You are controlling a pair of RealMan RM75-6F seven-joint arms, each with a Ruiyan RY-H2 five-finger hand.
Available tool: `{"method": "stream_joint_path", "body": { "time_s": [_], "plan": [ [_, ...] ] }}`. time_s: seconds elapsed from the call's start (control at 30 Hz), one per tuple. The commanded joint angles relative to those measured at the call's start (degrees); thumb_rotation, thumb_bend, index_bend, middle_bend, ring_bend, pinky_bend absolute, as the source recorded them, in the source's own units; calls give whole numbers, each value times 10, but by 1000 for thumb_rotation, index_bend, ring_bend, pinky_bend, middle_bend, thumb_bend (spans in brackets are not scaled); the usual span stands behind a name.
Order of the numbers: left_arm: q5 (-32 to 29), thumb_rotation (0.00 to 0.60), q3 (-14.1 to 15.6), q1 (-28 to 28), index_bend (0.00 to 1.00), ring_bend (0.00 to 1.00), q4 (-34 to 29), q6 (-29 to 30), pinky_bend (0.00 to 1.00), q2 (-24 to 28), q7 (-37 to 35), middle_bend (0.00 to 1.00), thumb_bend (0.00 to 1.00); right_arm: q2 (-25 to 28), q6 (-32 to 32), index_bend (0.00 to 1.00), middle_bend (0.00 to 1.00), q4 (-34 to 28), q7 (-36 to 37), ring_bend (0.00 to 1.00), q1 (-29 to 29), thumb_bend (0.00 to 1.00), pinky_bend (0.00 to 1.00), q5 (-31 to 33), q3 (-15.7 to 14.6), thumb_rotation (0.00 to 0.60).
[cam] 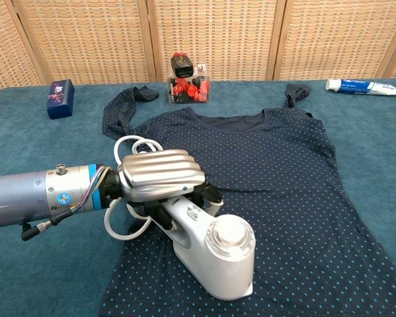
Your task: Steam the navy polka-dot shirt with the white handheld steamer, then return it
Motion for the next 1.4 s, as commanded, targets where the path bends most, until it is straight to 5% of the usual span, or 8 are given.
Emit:
{"method": "stream_joint_path", "body": {
  "time_s": [0.03, 0.47, 1.4],
  "plan": [
    [-5, 600, 3, 19, 1000, 849, 41, 9, 1000, -11, -8, 923, 560, 0, 0, 24, 0, 0, -1, 0, 0, 0, 0, -2, -1, 600],
    [-16, 600, -1, 47, 1000, 849, 139, 35, 1000, -27, -64, 923, 555, -2, 1, 25, 0, -4, -8, 0, 0, 0, 0, -6, -3, 600],
    [6, 600, 5, 23, 1000, 849, 91, 32, 1000, -42, -37, 923, 555, 4, 3, 25, 0, -4, 3, 0, -2, 0, 0, -6, -3, 600]
  ]
}}
